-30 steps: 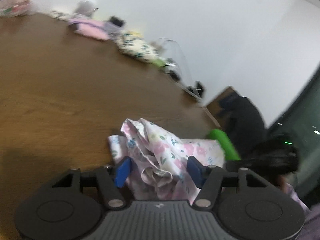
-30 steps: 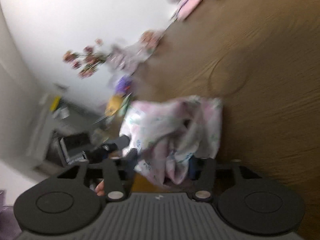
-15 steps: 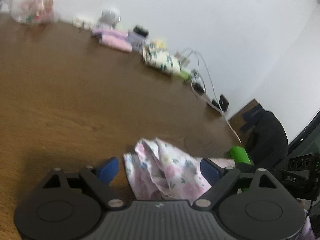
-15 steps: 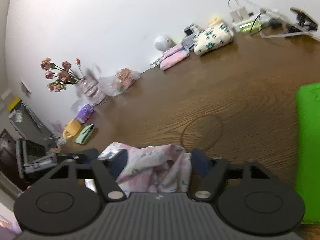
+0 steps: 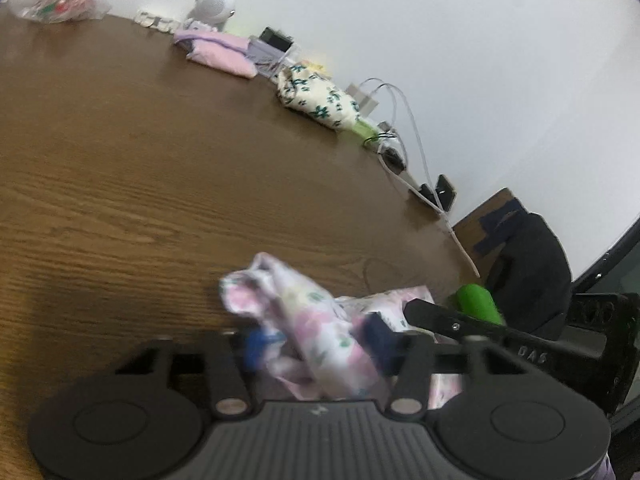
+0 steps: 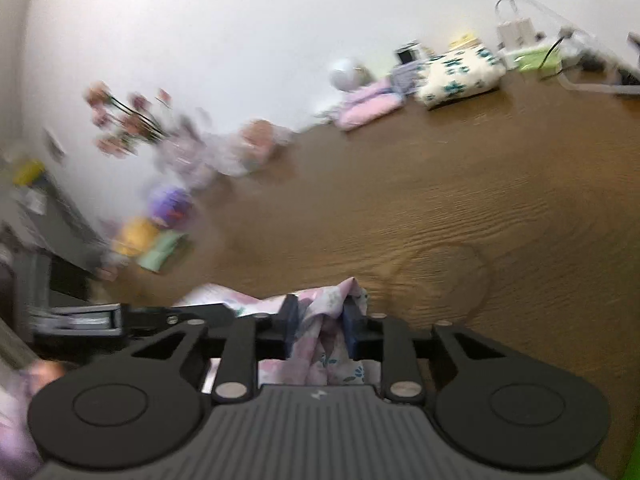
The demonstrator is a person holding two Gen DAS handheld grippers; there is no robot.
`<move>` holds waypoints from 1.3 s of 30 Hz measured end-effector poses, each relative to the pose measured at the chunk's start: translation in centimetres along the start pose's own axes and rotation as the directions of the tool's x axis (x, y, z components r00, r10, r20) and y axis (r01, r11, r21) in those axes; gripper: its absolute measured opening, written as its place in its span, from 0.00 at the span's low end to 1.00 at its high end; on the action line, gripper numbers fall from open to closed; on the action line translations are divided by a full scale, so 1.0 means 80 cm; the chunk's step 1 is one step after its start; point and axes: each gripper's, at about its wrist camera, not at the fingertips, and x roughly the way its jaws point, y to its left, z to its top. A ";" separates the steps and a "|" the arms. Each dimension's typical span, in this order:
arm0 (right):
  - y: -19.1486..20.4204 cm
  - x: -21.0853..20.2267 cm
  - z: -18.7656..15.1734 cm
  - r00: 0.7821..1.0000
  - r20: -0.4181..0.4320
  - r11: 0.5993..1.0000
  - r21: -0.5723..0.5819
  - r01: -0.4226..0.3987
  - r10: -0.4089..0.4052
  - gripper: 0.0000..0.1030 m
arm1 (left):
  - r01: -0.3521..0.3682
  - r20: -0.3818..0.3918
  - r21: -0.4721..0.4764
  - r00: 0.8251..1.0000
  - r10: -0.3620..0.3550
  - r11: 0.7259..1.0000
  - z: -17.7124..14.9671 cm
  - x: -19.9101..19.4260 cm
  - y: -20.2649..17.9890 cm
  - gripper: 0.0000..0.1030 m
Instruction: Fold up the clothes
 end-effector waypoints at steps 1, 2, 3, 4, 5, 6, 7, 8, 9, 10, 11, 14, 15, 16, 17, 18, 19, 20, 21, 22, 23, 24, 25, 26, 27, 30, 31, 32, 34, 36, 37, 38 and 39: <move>0.003 -0.003 -0.002 1.000 0.016 1.000 -0.016 0.027 -0.026 0.46 | -0.007 0.005 -0.012 1.000 0.007 1.000 0.000 0.000 0.001 0.39; 0.006 -0.009 -0.005 0.998 0.037 0.999 -0.027 0.044 -0.043 0.50 | -0.014 0.010 -0.023 1.000 0.014 1.000 -0.001 0.000 0.001 0.39; 0.008 -0.014 -0.007 0.997 0.058 0.997 -0.038 0.061 -0.059 0.50 | -0.020 0.013 -0.028 1.000 0.021 0.999 -0.001 0.000 0.001 0.39; 0.008 -0.022 -0.009 0.996 0.074 0.998 -0.036 0.055 -0.052 0.50 | -0.027 0.016 -0.029 0.999 0.027 0.999 -0.001 0.000 -0.001 0.40; 0.007 -0.028 -0.011 0.996 0.085 0.999 -0.032 0.035 -0.032 0.51 | -0.033 0.019 -0.031 0.999 0.034 0.999 -0.002 0.001 -0.002 0.40; 0.008 -0.030 -0.013 0.997 0.078 0.999 -0.032 0.017 -0.014 0.52 | -0.038 0.021 -0.033 0.999 0.039 0.999 -0.001 0.002 -0.003 0.41; 0.008 -0.031 -0.015 0.998 0.066 0.999 -0.033 0.000 0.002 0.52 | -0.044 0.023 -0.041 0.999 0.045 0.998 0.000 0.003 -0.002 0.43; 0.009 -0.025 -0.019 0.999 0.043 0.999 -0.038 0.020 -0.019 0.51 | -0.049 0.024 -0.054 0.998 0.050 0.997 0.003 0.003 0.000 0.45; 0.010 -0.017 -0.022 0.999 0.016 0.998 -0.044 0.053 -0.052 0.51 | -0.058 0.028 -0.062 0.998 0.060 0.996 0.006 0.002 0.001 0.47; 0.010 -0.014 -0.024 0.997 0.005 0.997 -0.040 0.071 -0.071 0.51 | -0.082 0.045 -0.054 0.995 0.084 0.995 0.007 -0.005 -0.002 0.49; 0.010 -0.013 -0.025 0.996 0.000 0.996 -0.032 0.085 -0.085 0.50 | -0.112 0.070 -0.041 0.991 0.115 0.993 0.008 -0.013 -0.005 0.49; 0.025 -0.036 -0.023 0.988 0.080 0.986 -0.093 0.139 -0.132 0.47 | -0.217 0.186 0.075 0.962 0.200 0.973 0.000 -0.045 -0.036 0.53; 0.031 -0.045 -0.022 0.984 0.115 0.982 -0.118 0.150 -0.137 0.46 | -0.235 0.222 0.121 0.953 0.205 0.964 -0.004 -0.053 -0.050 0.53; 0.038 -0.054 -0.021 0.980 0.149 0.977 -0.141 0.157 -0.136 0.39 | -0.233 0.250 0.176 0.950 0.186 0.956 -0.010 -0.057 -0.065 0.53; 0.045 -0.054 -0.023 0.980 0.152 0.975 -0.163 0.151 -0.127 0.29 | -0.226 0.276 0.234 0.948 0.158 0.946 -0.018 -0.059 -0.081 0.53; 0.051 -0.049 -0.025 0.983 0.143 0.973 -0.185 0.141 -0.115 0.26 | -0.222 0.284 0.289 0.949 0.138 0.931 -0.024 -0.056 -0.094 0.53; 0.058 -0.045 -0.027 0.985 0.135 0.970 -0.206 0.131 -0.104 0.22 | -0.224 0.263 0.329 0.955 0.139 0.918 -0.028 -0.046 -0.100 0.47; 0.065 -0.041 -0.029 0.988 0.126 0.966 -0.227 0.120 -0.093 0.20 | -0.227 0.232 0.361 0.961 0.149 0.905 -0.031 -0.033 -0.103 0.35; 0.072 -0.037 -0.031 0.990 0.117 0.963 -0.248 0.110 -0.083 0.19 | -0.229 0.201 0.392 0.966 0.159 0.891 -0.034 -0.021 -0.106 0.28; 0.079 -0.033 -0.033 0.992 0.108 0.958 -0.268 0.099 -0.072 0.18 | -0.229 0.171 0.423 0.970 0.171 0.877 -0.037 -0.009 -0.109 0.12; 0.081 -0.026 -0.036 0.992 0.092 0.954 -0.277 0.112 -0.089 0.17 | -0.245 0.157 0.436 0.968 0.195 0.866 -0.038 0.002 -0.106 0.09; 0.079 -0.019 -0.038 0.991 0.071 0.954 -0.272 0.128 -0.113 0.17 | -0.271 0.161 0.430 0.962 0.222 0.861 -0.035 0.009 -0.101 0.09; 0.076 -0.013 -0.041 0.990 0.048 0.954 -0.265 0.142 -0.134 0.16 | -0.298 0.171 0.420 0.954 0.247 0.857 -0.032 0.013 -0.095 0.09; 0.073 -0.009 -0.045 0.987 0.039 0.950 -0.268 0.162 -0.157 0.16 | -0.336 0.190 0.403 0.941 0.281 0.851 -0.028 0.015 -0.088 0.09; 0.068 -0.007 -0.050 0.983 0.036 0.944 -0.275 0.183 -0.180 0.16 | -0.379 0.212 0.382 0.924 0.319 0.843 -0.024 0.016 -0.082 0.09; 0.064 -0.010 -0.054 0.980 0.036 0.941 -0.272 0.200 -0.198 0.18 | -0.451 0.232 0.329 0.890 0.392 0.830 -0.013 0.016 -0.064 0.16; 0.064 -0.012 -0.054 0.978 0.037 0.939 -0.276 0.208 -0.206 0.19 | -0.432 0.229 0.323 0.899 0.373 0.842 -0.011 0.009 -0.062 0.17; 0.065 -0.015 -0.052 0.977 0.041 0.936 -0.279 0.214 -0.211 0.20 | -0.402 0.228 0.322 0.912 0.341 0.857 -0.009 0.000 -0.061 0.23; 0.063 -0.031 -0.046 0.978 0.062 0.942 -0.265 0.207 -0.197 0.31 | -0.333 0.218 0.326 0.937 0.272 0.885 -0.007 -0.017 -0.059 0.52; 0.055 -0.041 -0.040 0.985 0.055 0.960 -0.223 0.170 -0.161 0.42 | -0.271 0.194 0.345 0.957 0.214 0.899 -0.008 -0.031 -0.060 0.68; 0.050 -0.045 -0.037 0.989 0.050 0.968 -0.200 0.150 -0.143 0.43 | -0.241 0.187 0.351 0.965 0.185 0.905 -0.009 -0.036 -0.062 0.68; 0.046 -0.049 -0.034 0.991 0.044 0.976 -0.178 0.129 -0.123 0.43 | -0.206 0.179 0.352 0.972 0.150 0.913 -0.010 -0.042 -0.062 0.68; 0.041 -0.054 -0.031 0.994 0.039 0.982 -0.155 0.109 -0.104 0.45 | -0.183 0.161 0.352 0.978 0.133 0.918 -0.011 -0.038 -0.065 0.67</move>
